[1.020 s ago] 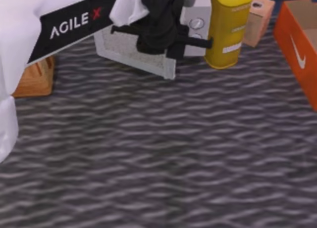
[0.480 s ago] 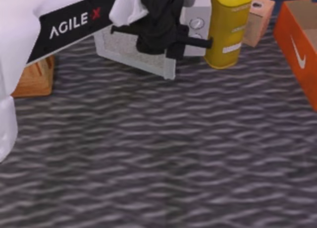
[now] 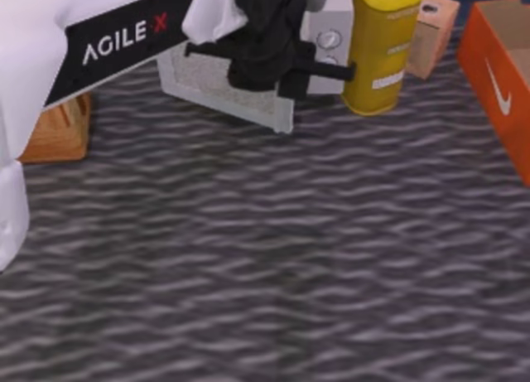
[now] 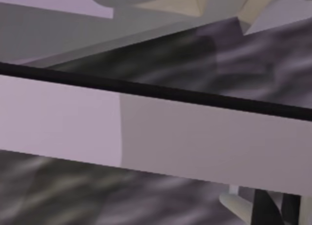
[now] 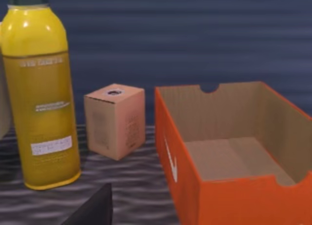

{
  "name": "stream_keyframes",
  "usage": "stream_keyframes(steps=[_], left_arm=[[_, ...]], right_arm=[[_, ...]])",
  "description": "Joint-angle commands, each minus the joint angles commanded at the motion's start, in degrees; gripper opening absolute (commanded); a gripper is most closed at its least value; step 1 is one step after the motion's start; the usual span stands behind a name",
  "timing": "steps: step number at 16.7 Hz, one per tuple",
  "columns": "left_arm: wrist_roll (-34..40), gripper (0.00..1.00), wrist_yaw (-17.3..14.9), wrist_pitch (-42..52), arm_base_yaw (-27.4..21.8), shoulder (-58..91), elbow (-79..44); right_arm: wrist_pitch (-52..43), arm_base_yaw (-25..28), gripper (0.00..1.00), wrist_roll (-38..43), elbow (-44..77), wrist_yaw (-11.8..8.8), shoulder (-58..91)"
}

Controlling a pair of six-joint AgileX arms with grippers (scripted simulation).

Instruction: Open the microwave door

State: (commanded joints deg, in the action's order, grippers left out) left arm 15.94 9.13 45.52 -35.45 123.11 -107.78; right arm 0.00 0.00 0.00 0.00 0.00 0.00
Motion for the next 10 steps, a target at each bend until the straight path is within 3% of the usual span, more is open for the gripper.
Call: stream_keyframes(steps=[6,10], left_arm=[[0.1,0.0,-0.4,-0.1,-0.4,0.1,0.4],[-3.8,0.0,-2.3,-2.3,0.6,-3.1,4.9]], right_arm=[[0.0,0.0,1.0,0.0,0.0,0.0,0.0],[0.0,0.0,1.0,0.0,0.0,0.0,0.0]])
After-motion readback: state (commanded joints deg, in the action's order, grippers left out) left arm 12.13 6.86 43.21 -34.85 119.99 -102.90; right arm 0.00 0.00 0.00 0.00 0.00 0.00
